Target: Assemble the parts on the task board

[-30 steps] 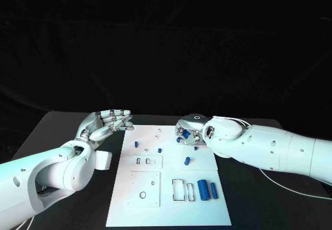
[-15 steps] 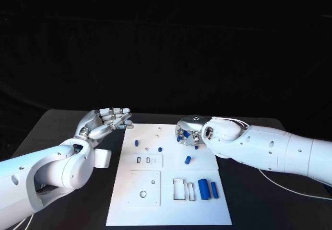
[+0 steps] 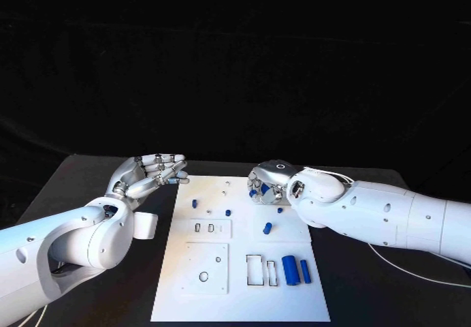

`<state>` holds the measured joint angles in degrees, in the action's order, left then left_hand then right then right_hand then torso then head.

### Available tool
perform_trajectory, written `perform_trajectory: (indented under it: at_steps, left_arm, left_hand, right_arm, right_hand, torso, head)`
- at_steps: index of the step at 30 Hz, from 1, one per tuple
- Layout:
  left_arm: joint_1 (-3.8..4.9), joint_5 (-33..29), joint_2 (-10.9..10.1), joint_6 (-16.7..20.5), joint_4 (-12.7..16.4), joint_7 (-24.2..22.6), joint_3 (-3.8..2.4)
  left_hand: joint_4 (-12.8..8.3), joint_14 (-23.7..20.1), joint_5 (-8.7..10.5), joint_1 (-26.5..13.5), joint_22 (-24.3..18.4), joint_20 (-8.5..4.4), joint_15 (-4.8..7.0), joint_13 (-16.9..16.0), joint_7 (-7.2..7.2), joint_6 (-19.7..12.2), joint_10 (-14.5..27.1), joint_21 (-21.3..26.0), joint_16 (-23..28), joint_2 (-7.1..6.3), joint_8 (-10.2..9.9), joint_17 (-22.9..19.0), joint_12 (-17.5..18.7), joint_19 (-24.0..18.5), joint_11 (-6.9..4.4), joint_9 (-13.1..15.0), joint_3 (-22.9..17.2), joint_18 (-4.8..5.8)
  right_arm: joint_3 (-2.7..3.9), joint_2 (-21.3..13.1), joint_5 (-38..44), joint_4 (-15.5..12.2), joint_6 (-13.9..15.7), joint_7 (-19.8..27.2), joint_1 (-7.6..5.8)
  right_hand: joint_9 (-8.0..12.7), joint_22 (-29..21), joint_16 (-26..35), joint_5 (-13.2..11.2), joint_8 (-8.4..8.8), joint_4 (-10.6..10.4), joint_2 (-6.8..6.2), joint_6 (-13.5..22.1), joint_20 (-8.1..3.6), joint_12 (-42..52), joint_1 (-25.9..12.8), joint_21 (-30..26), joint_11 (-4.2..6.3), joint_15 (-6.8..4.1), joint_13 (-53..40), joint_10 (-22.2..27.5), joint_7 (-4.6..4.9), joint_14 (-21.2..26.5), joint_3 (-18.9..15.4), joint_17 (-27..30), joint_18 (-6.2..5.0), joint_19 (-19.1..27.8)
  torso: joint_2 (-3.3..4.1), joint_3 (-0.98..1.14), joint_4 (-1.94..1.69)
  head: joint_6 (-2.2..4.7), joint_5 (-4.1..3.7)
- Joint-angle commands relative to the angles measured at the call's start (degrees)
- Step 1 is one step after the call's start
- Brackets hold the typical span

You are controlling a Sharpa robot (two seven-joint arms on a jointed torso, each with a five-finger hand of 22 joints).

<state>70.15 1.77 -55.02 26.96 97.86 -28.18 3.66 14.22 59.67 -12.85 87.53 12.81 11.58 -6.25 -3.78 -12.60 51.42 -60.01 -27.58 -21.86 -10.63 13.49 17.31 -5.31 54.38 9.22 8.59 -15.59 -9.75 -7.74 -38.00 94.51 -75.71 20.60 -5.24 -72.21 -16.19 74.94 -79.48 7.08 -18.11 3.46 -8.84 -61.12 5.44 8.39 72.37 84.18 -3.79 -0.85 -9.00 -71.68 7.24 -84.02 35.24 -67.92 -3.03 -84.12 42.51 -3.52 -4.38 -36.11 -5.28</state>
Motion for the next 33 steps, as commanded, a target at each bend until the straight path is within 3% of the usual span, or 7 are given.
perform_trajectory:
  at_steps: [1,8,15,18,29,33]
  left_arm:
    - [0.14,0.09,0.01,-1.03,0.03,0.13,-0.05]
    - [0.15,0.08,0.12,-1.08,-0.21,0.21,-0.05]
    - [0.15,0.07,0.39,-1.15,-0.22,0.21,-0.05]
    - [0.15,0.07,0.5,-1.19,-0.24,0.21,-0.05]
    - [0.15,0.07,0.74,-1.21,-0.28,0.22,-0.05]
    - [0.16,0.07,0.78,-1.2,-0.27,0.22,-0.05]
  left_hand:
    - [-0.12,-0.36,0.21,-0.03,0.1,-0.15,0.07,-0.04,-0.34,-0.29,0.04,-0.3,0.37,-0.11,-0.33,0.09,0.25,0.34,0.34,-0.11,-0.23,-0.54]
    - [-0.19,-0.43,0.22,0.02,0.16,-0.16,0.05,-0.04,-0.36,-0.35,0.1,-0.4,0.4,-0.12,-0.38,0.14,0.34,0.3,0.36,-0.12,-0.25,-0.52]
    - [-0.21,-0.45,0.22,0.03,0.17,-0.16,0.04,-0.04,-0.37,-0.36,0.11,-0.42,0.41,-0.12,-0.38,0.15,0.36,0.29,0.37,-0.12,-0.26,-0.52]
    - [-0.21,-0.45,0.22,0.03,0.17,-0.16,0.04,-0.04,-0.37,-0.36,0.11,-0.42,0.41,-0.12,-0.38,0.15,0.36,0.28,0.37,-0.12,-0.26,-0.52]
    - [-0.25,-0.49,0.22,0.06,0.2,-0.15,0.03,-0.04,-0.36,-0.36,0.11,-0.46,0.43,-0.12,-0.39,0.17,0.38,0.24,0.37,-0.12,-0.27,-0.51]
    - [-0.25,-0.49,0.22,0.06,0.2,-0.15,0.03,-0.04,-0.36,-0.36,0.11,-0.46,0.43,-0.12,-0.39,0.17,0.38,0.24,0.37,-0.12,-0.27,-0.51]
  right_arm:
    - [0.13,0.18,-0.4,-0.84,5.08,-1.86,-0.11]
    - [0.32,2.71,-0.74,0.94,8.16,-3.02,-0.51]
    - [0.39,6.28,-1.09,4.72,9.95,-2.92,-0.63]
    - [0.4,7.39,-1.37,5.84,10.27,-2.62,-0.57]
    - [0.41,10.34,-2.18,9.33,9.75,-1.6,0.17]
    - [0.41,11.02,-2.34,10.43,9.27,-1.26,0.45]
  right_hand:
    - [-2.52,5.35,-0.22,-0.29,-0.38,-0.16,1.64,-0.03,-0.39,0.0,1.0,0.35,0.8,-0.37,0.11,-0.92,-0.4,-2.2,0.19,0.04,0.8,0.08]
    - [-2.95,5.55,-0.33,-0.37,-0.53,-0.22,1.47,0.57,-0.4,-0.33,0.74,0.46,0.69,-0.31,0.01,-0.39,-0.31,-2.21,0.3,-0.04,0.84,0.02]
    - [-3.1,6.02,-0.51,-0.46,-0.57,-0.24,1.34,0.79,-0.38,-0.37,0.62,0.73,0.65,-0.28,-0.07,-0.35,-0.26,-2.27,0.3,-0.32,0.95,-0.25]
    - [-3.16,6.09,-0.56,-0.47,-0.59,-0.23,1.27,0.86,-0.37,-0.39,0.59,0.77,0.64,-0.27,-0.1,-0.33,-0.24,-2.29,0.3,-0.39,0.96,-0.28]
    - [-3.33,6.17,-0.63,-0.45,-0.65,-0.23,1.09,1.06,-0.35,-0.45,0.47,0.81,0.59,-0.23,-0.17,-0.22,-0.2,-2.32,0.3,-0.45,0.98,-0.31]
    - [-3.43,6.13,-0.65,-0.44,-0.68,-0.27,0.98,1.17,-0.33,-0.49,0.35,0.79,0.56,-0.2,-0.22,-0.17,-0.18,-2.32,0.26,-0.43,0.96,-0.26]
  torso:
    - [0.1,-0.08,-0.02]
    - [0.35,-0.12,-0.26]
    - [0.51,-0.29,-0.62]
    - [0.59,-0.35,-0.83]
    - [0.75,-0.42,-0.99]
    - [0.78,-0.43,-0.9]
  head:
    - [0.45,0.23]
    - [1.09,0.28]
    - [1.38,-0.32]
    - [1.38,-0.44]
    - [1.17,-0.31]
    - [1.09,-0.17]
